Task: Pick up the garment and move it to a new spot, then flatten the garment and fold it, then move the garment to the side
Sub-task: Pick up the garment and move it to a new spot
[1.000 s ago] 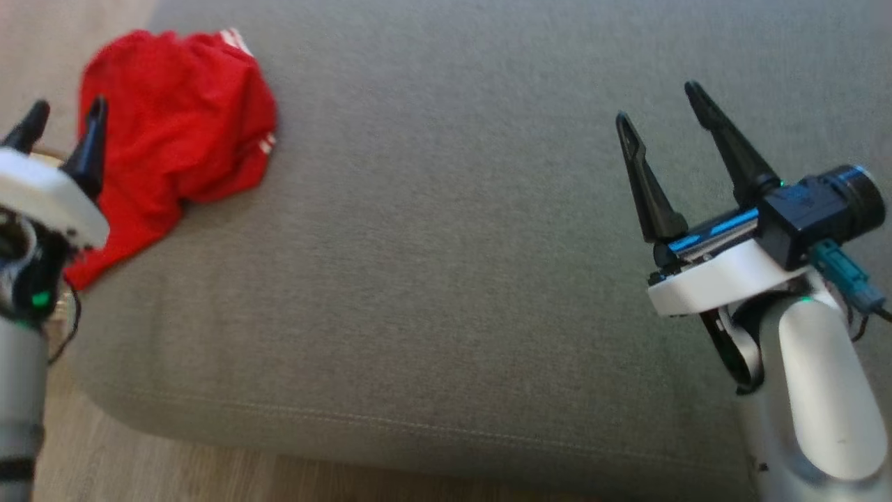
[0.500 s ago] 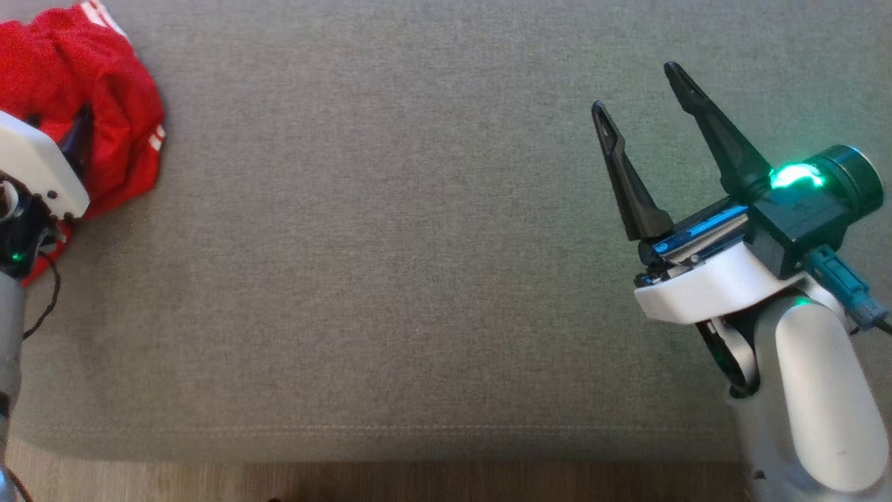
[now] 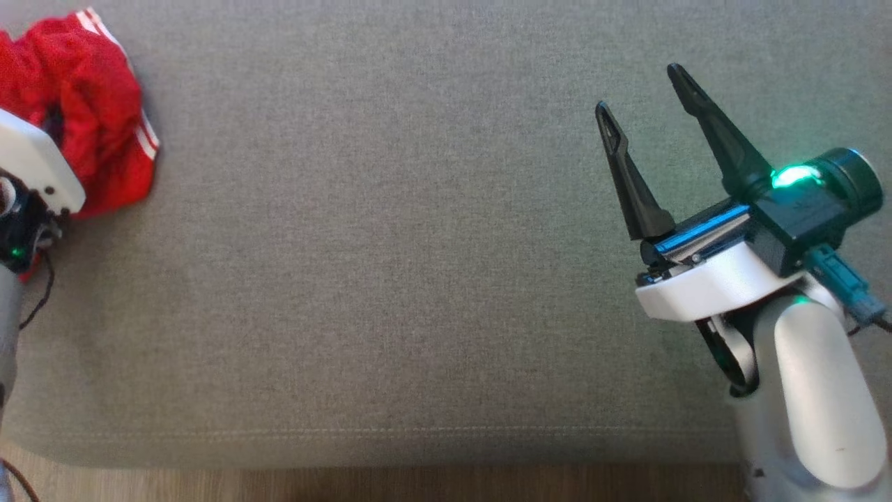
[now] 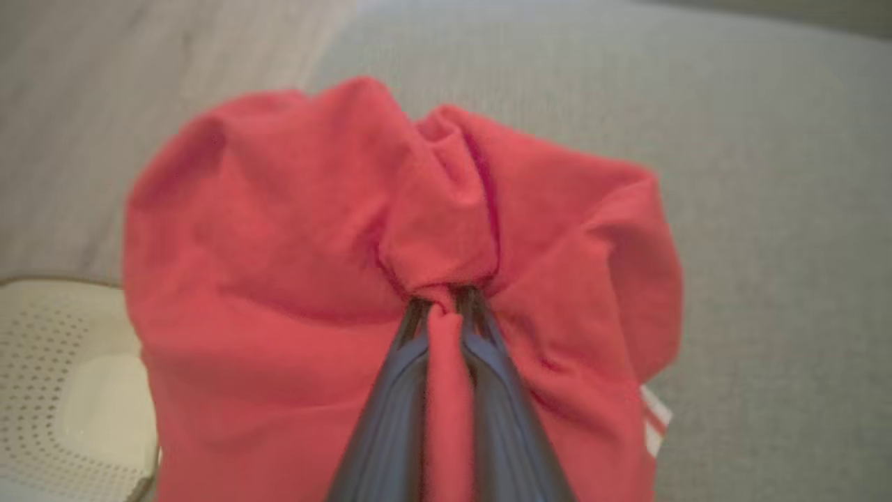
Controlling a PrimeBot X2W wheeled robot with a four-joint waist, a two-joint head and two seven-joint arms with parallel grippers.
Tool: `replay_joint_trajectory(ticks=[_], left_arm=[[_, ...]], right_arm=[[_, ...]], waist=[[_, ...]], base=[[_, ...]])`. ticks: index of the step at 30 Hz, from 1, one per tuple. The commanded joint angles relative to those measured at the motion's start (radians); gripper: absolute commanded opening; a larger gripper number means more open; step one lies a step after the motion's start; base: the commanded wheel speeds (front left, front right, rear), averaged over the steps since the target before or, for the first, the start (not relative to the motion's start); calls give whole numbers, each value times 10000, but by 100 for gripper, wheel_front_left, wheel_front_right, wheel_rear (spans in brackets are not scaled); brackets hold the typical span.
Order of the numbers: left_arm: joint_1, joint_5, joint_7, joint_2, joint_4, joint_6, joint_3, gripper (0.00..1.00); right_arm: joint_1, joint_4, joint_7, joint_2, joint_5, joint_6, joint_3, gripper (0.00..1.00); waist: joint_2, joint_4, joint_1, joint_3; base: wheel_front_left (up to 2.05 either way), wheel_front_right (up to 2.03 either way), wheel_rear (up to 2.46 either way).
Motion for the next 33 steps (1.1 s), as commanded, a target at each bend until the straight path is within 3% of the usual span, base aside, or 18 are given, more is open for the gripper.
replay_joint_trajectory(ticks=[1, 8, 17, 27, 33], left_arm=[[-355, -94, -656, 748, -388, 12, 184, 0], [-495, -914, -2789, 868, -1861, 12, 69, 0], [-94, -1518, -3098, 655, -4312, 98, -176, 0], [673, -1843, -2549, -762, -8040, 1385, -662, 0], [1023, -1631, -2718, -1529, -9045, 1922, -1137, 0]], right_arm=[[-112, -196, -125, 72, 71, -4, 206, 100], [22, 400, -554, 72, 593, -4, 116, 100], [313, 1384, -1171, 72, 1391, -4, -71, 100], [236, 1640, -1511, 72, 1796, -4, -316, 100], [25, 1721, -1698, 72, 2082, -4, -260, 100]], waist=[[0, 37, 0, -292], [0, 6, 0, -1443], [0, -499, 0, -2945], [0, -1630, 0, -3191], [0, -2574, 0, -2938]], base=[[0, 0, 0], [0, 0, 0], [0, 0, 0], [0, 0, 0], [0, 0, 0]])
